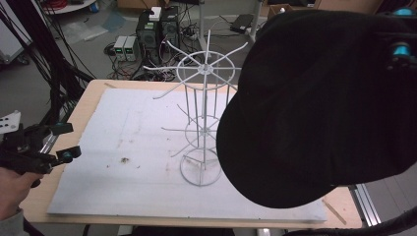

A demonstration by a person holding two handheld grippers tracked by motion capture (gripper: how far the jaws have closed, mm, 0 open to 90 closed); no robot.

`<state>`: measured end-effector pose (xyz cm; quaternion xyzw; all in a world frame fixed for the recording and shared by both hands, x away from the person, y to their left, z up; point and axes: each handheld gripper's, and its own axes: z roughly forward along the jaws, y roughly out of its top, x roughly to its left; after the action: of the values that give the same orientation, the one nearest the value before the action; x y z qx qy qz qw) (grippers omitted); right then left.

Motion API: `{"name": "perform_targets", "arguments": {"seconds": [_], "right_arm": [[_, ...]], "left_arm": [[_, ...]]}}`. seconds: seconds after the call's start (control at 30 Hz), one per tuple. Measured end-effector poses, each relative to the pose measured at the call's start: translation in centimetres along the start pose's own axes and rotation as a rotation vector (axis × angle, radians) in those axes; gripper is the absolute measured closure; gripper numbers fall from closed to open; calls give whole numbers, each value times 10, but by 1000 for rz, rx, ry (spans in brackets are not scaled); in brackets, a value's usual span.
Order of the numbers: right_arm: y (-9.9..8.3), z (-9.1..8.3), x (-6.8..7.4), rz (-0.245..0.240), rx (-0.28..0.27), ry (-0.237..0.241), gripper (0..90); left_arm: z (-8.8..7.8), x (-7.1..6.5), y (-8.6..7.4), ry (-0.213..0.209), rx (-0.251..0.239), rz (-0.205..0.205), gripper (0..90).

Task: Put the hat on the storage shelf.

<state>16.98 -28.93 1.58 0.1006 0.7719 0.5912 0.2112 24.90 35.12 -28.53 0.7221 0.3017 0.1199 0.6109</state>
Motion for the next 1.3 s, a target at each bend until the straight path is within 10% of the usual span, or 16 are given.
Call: {"name": "perform_targets", "arguments": {"seconds": [0.63,1.3], "right_arm": [[-36,45,-30,31,18,98,714],[-89,47,-39,76,-11,139,701]], "left_arm": [[-11,3,-4,23,-1,-12,31],[-9,0,-6,29,16,-6,30]]}}
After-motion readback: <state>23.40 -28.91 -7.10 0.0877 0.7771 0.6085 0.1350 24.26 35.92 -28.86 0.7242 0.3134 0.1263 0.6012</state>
